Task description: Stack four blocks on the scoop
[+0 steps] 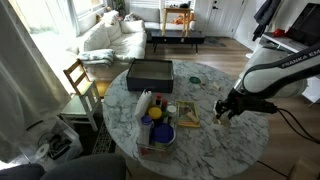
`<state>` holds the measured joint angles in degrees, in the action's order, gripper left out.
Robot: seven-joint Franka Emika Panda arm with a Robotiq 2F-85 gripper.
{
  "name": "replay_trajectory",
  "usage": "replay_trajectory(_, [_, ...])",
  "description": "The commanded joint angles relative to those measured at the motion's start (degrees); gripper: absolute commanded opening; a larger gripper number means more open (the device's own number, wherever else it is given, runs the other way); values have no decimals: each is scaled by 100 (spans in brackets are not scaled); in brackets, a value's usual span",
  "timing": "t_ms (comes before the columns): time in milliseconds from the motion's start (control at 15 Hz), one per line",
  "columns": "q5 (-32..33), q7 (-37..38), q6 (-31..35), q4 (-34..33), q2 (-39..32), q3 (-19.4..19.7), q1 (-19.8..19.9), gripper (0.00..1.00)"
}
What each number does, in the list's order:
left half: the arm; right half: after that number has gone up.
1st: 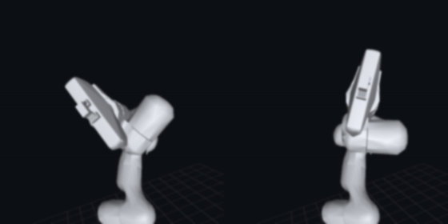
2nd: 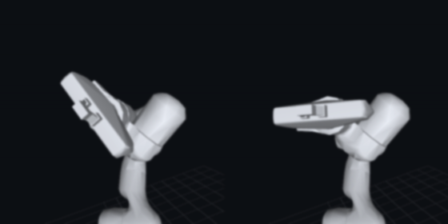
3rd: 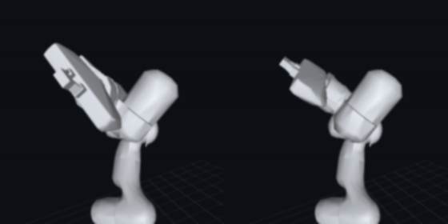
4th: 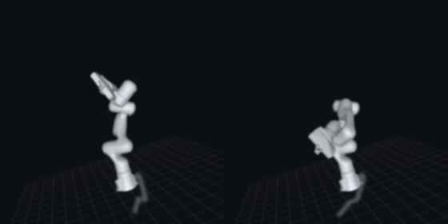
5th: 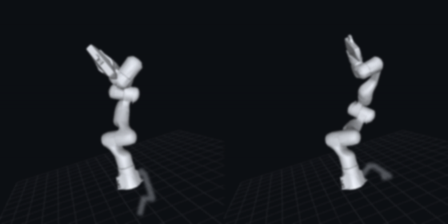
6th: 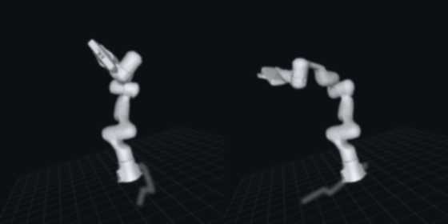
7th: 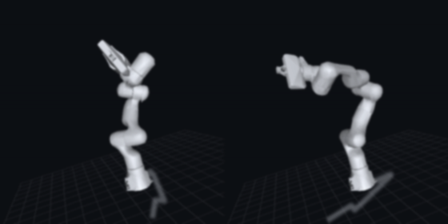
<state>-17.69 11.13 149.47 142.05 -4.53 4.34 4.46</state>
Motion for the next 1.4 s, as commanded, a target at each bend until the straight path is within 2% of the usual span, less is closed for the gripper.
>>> replay_trajectory(0, [154, 443, 130, 122, 27, 60, 2, 31])
replay_trajectory(1333, [499, 571, -16, -204, -230, 84, -15, 31])
